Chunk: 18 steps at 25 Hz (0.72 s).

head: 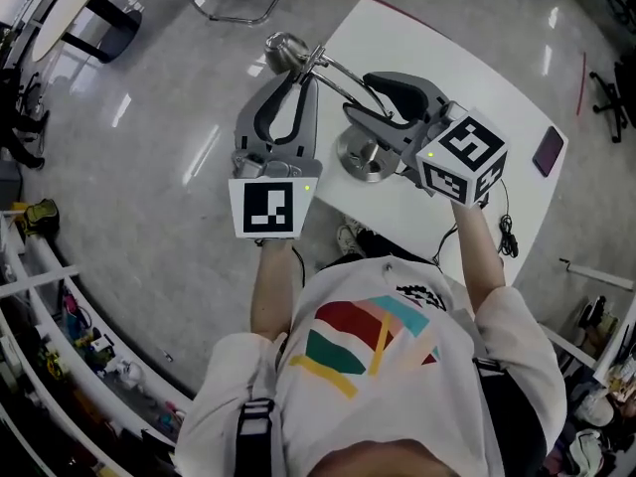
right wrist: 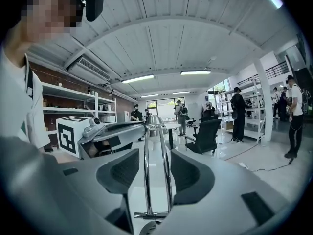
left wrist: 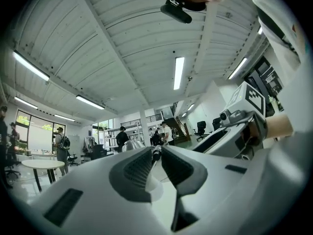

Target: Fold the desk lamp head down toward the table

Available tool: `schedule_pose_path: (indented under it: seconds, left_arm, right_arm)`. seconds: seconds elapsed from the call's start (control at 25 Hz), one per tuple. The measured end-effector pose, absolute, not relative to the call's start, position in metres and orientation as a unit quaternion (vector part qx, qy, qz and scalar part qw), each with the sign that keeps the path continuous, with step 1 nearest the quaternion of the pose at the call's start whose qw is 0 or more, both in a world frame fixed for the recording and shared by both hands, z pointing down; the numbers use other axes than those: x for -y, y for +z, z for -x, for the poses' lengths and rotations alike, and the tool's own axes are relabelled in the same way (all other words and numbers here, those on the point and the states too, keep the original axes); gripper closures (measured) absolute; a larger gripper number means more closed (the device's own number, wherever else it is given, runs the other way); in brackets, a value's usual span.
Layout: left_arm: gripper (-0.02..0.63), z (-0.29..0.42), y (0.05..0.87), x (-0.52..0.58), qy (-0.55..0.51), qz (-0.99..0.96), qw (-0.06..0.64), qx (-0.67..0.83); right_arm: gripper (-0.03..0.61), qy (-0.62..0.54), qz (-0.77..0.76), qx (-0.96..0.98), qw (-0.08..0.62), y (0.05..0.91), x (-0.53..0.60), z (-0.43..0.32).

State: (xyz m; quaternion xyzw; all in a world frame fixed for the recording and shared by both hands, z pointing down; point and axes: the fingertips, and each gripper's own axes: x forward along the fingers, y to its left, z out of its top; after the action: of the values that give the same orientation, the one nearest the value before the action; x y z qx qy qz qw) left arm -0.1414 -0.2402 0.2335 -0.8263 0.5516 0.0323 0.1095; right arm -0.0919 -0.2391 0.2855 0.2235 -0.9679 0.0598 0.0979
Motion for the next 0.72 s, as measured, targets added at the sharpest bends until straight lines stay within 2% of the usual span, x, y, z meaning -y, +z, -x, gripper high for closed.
schedule_pose_path:
  seconds: [0.08,0.24,0.32,0.56,0.72]
  left_arm:
    - [0.509,0.143,0.234,0.241,0.023,0.825,0.119,-0.552]
    - [0.517,0.139,0.243,0.242,-0.077,0.829,0.187,-0.522]
    - [0.517,0.139,0.246,0.241,-0.091,0.829,0.192,-0.517]
    - [0.52,0.141,0.255,0.247,-0.075,0.826,0.173,-0.531]
    - [0.523,0.153,0.28,0.256,-0.017,0.825,0.088,-0.558]
  right_arm:
    - [0.411,0.053,-0.228,0.966,0.107,0.286,0.242,0.094]
    - [0.414,0.052,-0.226,0.965,0.123,0.288,0.244,0.095]
    - [0.417,0.052,-0.223,0.964,0.131,0.288,0.244,0.095]
    - [0.417,0.059,-0.216,0.962,0.156,0.295,0.249,0.096]
    - [0.42,0.054,-0.214,0.955,0.2,0.31,0.253,0.103]
